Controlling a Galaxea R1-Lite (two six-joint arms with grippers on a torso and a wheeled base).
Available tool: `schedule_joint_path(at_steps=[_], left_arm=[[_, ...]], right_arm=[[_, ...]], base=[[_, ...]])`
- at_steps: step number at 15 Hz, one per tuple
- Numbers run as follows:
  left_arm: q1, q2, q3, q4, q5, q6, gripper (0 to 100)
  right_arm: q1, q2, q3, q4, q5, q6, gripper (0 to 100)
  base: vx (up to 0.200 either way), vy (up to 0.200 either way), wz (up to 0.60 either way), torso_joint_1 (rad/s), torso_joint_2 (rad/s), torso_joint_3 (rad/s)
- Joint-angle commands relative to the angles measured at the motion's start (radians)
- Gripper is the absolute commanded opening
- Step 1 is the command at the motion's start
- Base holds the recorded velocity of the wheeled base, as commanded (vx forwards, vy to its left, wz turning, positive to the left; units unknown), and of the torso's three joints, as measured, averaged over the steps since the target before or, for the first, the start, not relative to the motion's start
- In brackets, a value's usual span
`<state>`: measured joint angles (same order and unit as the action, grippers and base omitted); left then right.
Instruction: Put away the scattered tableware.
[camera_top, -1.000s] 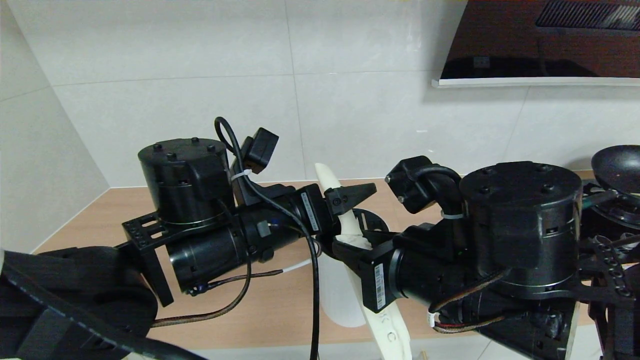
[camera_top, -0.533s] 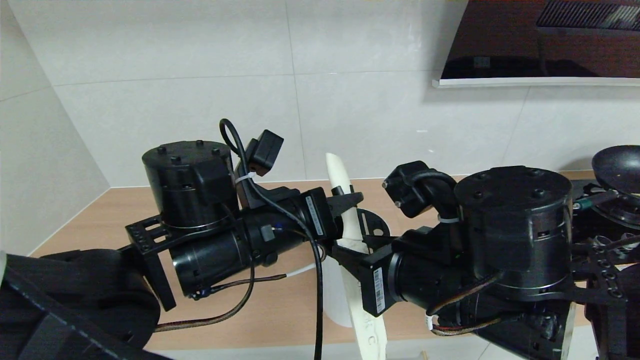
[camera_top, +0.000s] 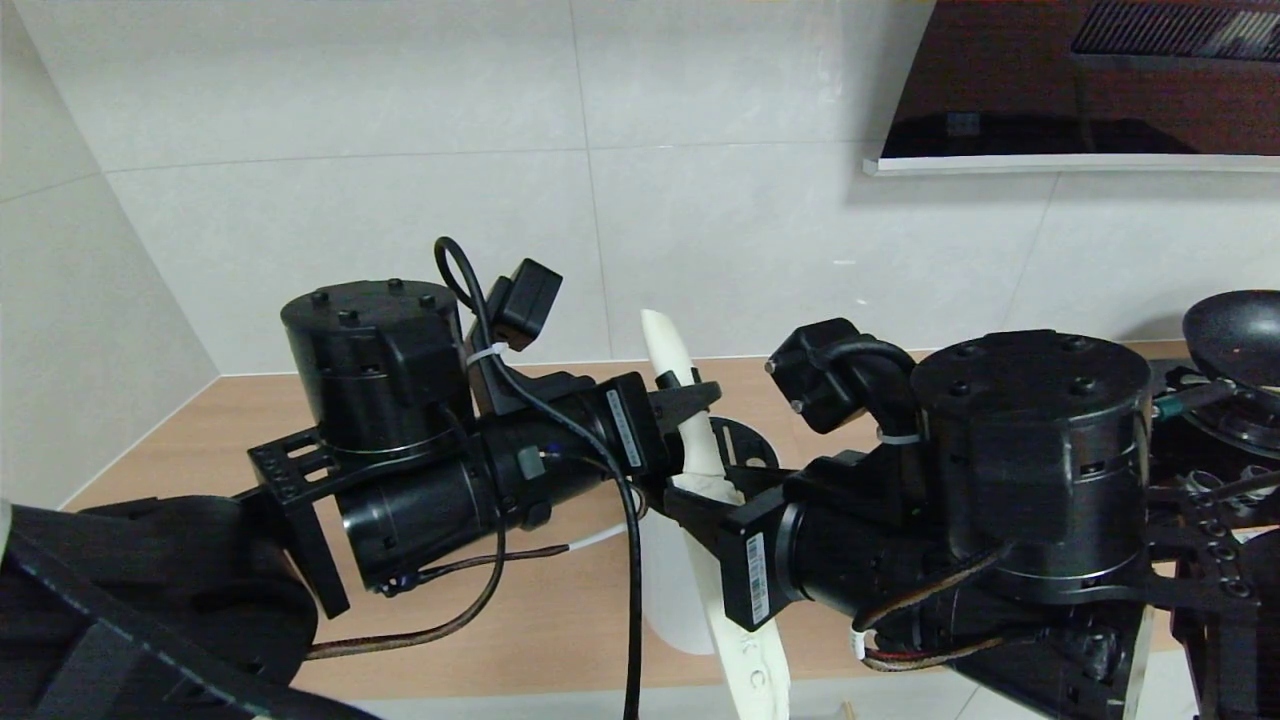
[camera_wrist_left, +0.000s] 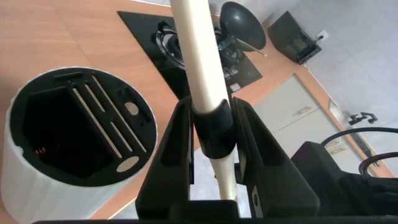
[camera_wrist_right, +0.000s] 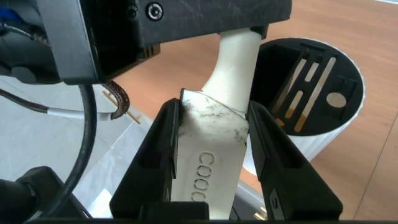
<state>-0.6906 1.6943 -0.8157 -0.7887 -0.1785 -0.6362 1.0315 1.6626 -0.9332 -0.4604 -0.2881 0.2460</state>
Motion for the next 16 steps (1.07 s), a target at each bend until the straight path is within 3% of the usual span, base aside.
schedule_joint_path(at_steps=[1, 6, 9, 11, 12, 14, 16], left_arm=[[0.000, -0.016, 0.000, -0.001, 0.002, 0.000, 0], [0.000, -0.059, -0.008, 0.002, 0.057, 0.018, 0], [0.000, -0.094, -0.022, 0.011, 0.109, 0.070, 0], [0.000, -0.114, -0.086, 0.060, 0.214, 0.119, 0], [0.000, -0.119, -0.111, 0.085, 0.243, 0.124, 0], [0.000, -0.151, -0.215, 0.203, 0.355, 0.142, 0], [0.003, -0.153, -0.284, 0.286, 0.425, 0.205, 0]], right_arm=[[-0.001, 0.002, -0.001, 0.000, -0.006, 0.001, 100], [-0.001, -0.018, 0.001, -0.001, -0.010, 0.003, 100], [-0.016, -0.069, 0.008, 0.000, -0.011, -0.002, 100], [-0.057, -0.141, 0.025, 0.002, -0.005, -0.017, 100], [-0.071, -0.150, 0.025, 0.002, -0.005, -0.028, 100], [-0.123, -0.181, 0.024, 0.003, -0.002, -0.039, 100], [-0.149, -0.198, 0.027, 0.011, -0.002, -0.040, 100]], base=[[0.000, 0.000, 0.00, 0.000, 0.00, 0.000], [0.000, 0.000, 0.00, 0.000, 0.00, 0.000], [0.000, 0.000, 0.00, 0.000, 0.00, 0.000], [0.000, 0.000, 0.00, 0.000, 0.00, 0.000], [0.000, 0.000, 0.00, 0.000, 0.00, 0.000], [0.000, 0.000, 0.00, 0.000, 0.00, 0.000], [0.000, 0.000, 0.00, 0.000, 0.00, 0.000]])
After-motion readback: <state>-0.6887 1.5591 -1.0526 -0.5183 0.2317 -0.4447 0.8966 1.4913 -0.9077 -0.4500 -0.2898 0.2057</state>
